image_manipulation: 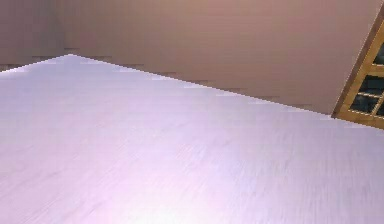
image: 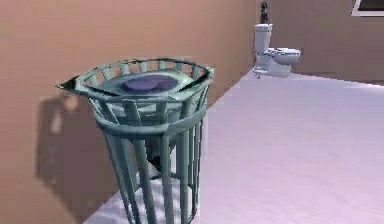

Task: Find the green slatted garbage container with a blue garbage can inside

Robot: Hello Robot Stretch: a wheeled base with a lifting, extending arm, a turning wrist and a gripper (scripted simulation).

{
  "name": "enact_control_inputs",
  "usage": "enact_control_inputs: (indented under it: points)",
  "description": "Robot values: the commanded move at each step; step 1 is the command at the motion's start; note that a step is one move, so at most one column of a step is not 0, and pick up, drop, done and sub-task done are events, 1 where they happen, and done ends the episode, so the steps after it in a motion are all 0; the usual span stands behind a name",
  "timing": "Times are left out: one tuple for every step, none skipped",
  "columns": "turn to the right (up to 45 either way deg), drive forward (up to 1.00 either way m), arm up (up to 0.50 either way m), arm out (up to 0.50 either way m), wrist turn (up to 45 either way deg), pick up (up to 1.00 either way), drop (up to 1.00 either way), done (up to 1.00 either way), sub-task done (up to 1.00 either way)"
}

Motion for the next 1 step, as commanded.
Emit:
enact_control_inputs:
  points:
    - [45.0, 0.0, 0.0, 0.0, 0.0, 0.0, 0.0, 0.0, 0.0]
